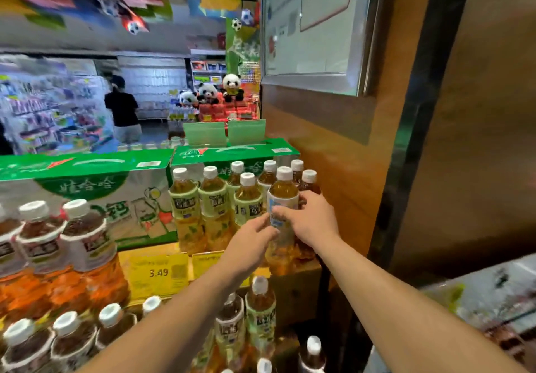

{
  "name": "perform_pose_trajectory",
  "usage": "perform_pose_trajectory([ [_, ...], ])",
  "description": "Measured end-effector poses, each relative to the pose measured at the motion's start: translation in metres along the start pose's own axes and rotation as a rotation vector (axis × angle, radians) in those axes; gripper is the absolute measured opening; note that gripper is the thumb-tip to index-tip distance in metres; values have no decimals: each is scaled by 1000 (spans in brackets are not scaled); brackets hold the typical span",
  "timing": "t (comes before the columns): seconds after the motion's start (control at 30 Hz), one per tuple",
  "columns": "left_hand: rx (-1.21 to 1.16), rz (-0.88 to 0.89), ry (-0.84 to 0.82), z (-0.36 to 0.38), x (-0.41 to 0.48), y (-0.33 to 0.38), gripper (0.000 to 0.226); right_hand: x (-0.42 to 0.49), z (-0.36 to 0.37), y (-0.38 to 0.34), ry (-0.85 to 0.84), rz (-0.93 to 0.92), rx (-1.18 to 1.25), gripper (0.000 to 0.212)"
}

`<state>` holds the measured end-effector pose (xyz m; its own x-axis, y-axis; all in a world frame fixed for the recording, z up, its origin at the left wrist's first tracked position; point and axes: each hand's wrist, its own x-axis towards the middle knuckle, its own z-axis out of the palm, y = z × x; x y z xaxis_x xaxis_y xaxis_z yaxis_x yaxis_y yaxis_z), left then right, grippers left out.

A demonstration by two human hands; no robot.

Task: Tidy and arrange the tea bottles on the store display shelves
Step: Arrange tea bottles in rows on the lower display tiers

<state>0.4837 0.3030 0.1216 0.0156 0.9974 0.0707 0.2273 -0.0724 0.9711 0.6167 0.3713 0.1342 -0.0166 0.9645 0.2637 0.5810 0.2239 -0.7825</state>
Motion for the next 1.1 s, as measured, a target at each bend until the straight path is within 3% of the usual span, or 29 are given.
perform_pose_trajectory([
  [0.2, 49, -14, -15, 5, 8, -9, 21, 4, 29, 14, 18, -19, -30, 32],
  [0.33, 118, 37, 8, 12, 14, -13, 49, 8, 33, 15, 46, -25, -71, 32],
  [0.43, 120, -1, 0, 18, 20, -17, 57, 6, 32, 11, 72, -43, -104, 26],
  [0.53, 111, 21, -11, 26, 20, -18, 33, 4, 24, 13, 94, -32, -129, 23],
  [0.7, 122, 1, -10, 40, 21, -12, 31, 8, -2, 9, 219, -32, -73, 16],
  [0.77, 110, 10, 4, 39, 23, -16, 25, 12, -9, 5, 259, 11, -78, 29],
  [0.87, 138, 7, 12, 37, 22, -20, 45, 21, -8, -2, 165, 83, -146, 57],
  [0.97, 180, -50, 2, 32, 19, -20, 85, 29, -3, -3, 101, 127, -192, 77],
  [1.03, 201, -58, -3, 28, 18, -22, 82, 30, -2, 0, 99, 137, -241, 77],
  [1.1, 250, -50, -17, 25, 18, -24, 76, 26, -3, 3, 123, 135, -295, 63],
])
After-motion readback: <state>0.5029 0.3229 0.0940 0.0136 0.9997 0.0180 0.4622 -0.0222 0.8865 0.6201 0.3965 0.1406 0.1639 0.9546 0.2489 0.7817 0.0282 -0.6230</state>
